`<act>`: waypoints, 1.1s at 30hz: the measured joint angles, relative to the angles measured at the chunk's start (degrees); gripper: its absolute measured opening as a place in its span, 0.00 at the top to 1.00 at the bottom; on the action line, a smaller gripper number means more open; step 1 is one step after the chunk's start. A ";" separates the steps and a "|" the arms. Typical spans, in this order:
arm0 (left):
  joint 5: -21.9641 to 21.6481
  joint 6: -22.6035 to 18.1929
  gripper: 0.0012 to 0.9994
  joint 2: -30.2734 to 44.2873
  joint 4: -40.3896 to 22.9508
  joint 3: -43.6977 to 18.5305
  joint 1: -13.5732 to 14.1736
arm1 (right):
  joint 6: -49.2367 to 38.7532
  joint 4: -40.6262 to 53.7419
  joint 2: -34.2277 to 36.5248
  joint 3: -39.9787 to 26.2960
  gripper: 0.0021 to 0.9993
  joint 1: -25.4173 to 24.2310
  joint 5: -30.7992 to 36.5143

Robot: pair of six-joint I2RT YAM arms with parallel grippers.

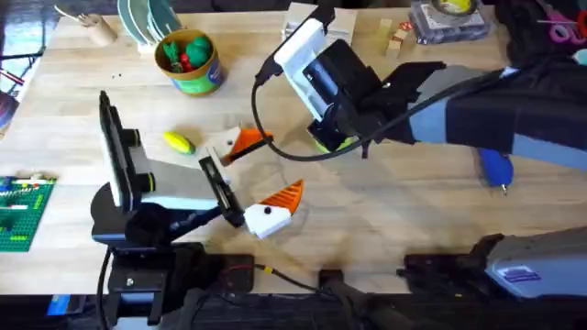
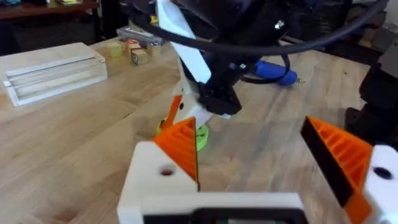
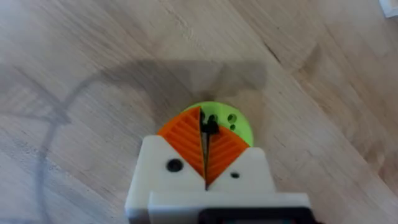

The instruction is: Pick up the gripper from the table and insert it into the empty holder that is missing its gripper. Then pick up a screw, insert it into the mounting hole, and use the screwdriver to tighten it. Finally, clean up the table by picking up the vegetable and placing it into the bucket.

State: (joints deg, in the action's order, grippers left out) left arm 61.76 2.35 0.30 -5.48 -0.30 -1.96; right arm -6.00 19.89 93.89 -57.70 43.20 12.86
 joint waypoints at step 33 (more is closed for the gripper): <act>0.00 0.00 0.01 -0.01 -0.02 0.00 0.00 | 0.31 30.82 -2.40 -34.82 1.00 3.93 -6.04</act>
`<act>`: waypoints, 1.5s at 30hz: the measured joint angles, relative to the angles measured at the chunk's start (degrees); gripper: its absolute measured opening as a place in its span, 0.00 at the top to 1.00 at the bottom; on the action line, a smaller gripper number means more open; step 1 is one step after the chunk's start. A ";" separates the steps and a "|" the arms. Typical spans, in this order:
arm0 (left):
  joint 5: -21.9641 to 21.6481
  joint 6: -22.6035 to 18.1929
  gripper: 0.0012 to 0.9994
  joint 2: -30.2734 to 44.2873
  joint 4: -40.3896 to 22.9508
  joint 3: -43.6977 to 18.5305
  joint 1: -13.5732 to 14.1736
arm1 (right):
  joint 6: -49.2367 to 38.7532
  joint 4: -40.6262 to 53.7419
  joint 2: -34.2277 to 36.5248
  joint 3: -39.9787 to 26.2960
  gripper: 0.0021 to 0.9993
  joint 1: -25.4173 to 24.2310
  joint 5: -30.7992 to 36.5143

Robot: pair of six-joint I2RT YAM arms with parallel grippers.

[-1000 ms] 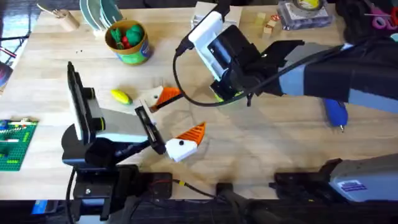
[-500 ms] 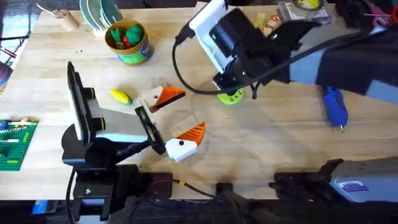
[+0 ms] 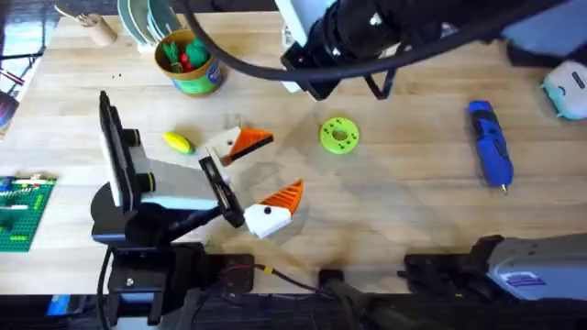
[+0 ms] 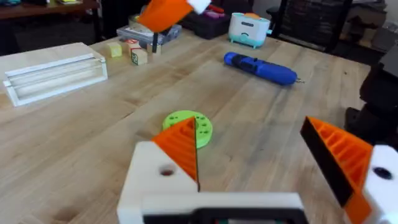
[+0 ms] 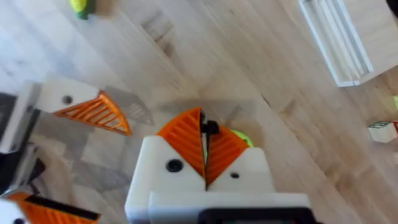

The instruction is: Pick up the gripper from the table and insert it into the empty holder that is missing its gripper. Then pick up a screw, insert it into the mounting hole, and use the screwdriver to tighten it. Finally, clean up the table by picking up the vegetable and placing it into the bucket.

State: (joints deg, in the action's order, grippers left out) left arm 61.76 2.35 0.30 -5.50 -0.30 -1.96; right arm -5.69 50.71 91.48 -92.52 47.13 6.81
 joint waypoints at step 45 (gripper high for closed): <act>0.11 0.02 0.01 0.01 -0.04 0.00 0.00 | 0.30 9.91 15.52 -18.31 1.00 16.35 0.59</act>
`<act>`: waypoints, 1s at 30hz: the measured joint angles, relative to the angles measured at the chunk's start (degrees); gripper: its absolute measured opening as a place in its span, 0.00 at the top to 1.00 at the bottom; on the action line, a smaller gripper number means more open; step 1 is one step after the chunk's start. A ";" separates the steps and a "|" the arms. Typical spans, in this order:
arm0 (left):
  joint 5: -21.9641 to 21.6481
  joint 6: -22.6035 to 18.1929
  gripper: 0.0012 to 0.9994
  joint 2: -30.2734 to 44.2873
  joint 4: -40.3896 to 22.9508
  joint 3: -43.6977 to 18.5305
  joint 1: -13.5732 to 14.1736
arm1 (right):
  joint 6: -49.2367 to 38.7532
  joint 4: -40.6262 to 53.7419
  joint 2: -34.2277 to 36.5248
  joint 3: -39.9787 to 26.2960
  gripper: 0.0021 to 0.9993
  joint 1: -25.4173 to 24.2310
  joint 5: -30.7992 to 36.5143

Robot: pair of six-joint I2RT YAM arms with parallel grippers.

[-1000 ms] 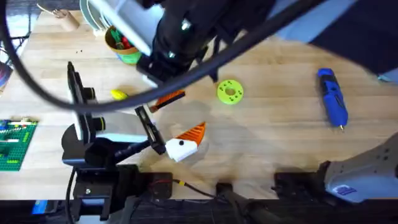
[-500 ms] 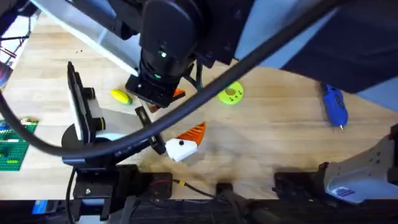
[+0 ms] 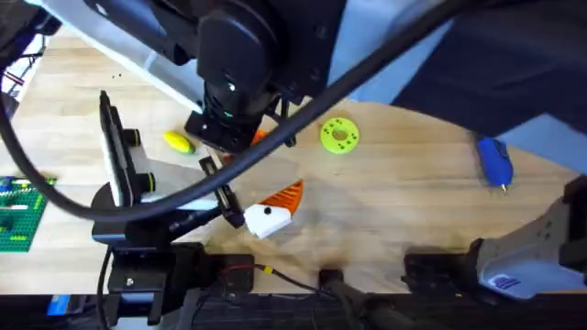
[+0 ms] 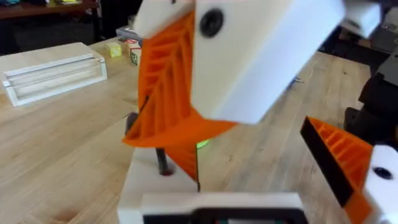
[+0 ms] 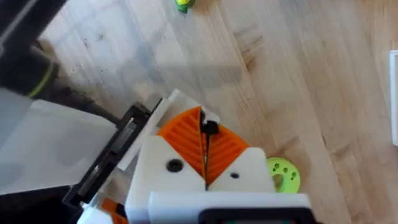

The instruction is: Pick up the gripper from the table and insert it into the empty holder that is missing its gripper. Then pick up a screw, insert it into the mounting hole, and use the screwdriver to tighten it. Finally, clean up the table by picking up the vegetable and placing it into the bucket.

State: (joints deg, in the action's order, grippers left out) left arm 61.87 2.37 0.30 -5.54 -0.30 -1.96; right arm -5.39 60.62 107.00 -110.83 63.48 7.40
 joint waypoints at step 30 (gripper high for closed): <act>0.07 0.02 0.01 -0.01 -0.02 0.00 0.00 | 1.17 0.63 0.33 -0.04 1.00 0.14 -1.71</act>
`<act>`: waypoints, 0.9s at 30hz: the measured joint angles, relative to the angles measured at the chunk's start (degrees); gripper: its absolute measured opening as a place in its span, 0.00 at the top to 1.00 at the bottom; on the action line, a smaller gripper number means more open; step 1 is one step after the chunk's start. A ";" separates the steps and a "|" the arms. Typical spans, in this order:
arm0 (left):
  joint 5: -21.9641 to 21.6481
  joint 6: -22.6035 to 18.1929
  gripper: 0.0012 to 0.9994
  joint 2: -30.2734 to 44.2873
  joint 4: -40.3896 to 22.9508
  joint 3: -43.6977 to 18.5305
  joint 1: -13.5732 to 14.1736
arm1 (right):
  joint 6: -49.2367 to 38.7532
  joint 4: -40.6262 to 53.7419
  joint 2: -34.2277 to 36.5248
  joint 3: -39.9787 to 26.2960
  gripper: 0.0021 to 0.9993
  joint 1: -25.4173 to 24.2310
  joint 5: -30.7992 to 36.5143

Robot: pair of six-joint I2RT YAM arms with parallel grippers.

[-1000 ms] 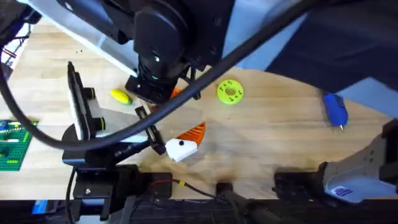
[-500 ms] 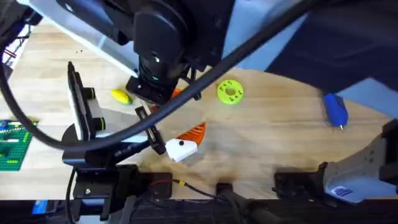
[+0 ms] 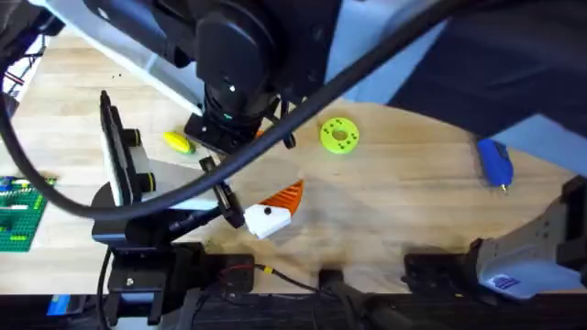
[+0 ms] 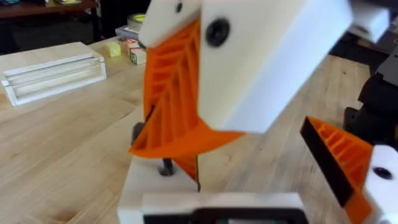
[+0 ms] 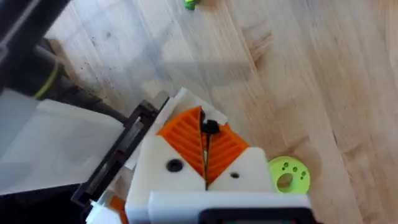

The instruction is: Pick up the gripper from the table and insert it into the empty holder that is missing its gripper. Then pick up a screw, insert it into the mounting hole, and use the screwdriver to tighten it. Finally, clean up the table by picking up the vegetable and placing it into the bucket.

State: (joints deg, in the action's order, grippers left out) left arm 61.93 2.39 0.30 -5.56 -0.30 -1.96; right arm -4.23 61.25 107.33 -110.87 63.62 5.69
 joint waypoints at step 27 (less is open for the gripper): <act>0.00 -0.02 0.01 0.01 0.01 0.00 0.00 | 0.47 -0.07 0.47 -0.36 1.00 0.01 1.18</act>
State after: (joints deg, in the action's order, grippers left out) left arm 61.93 2.37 0.31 -5.55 -0.30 -1.96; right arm -3.76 61.19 107.79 -111.23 63.64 6.87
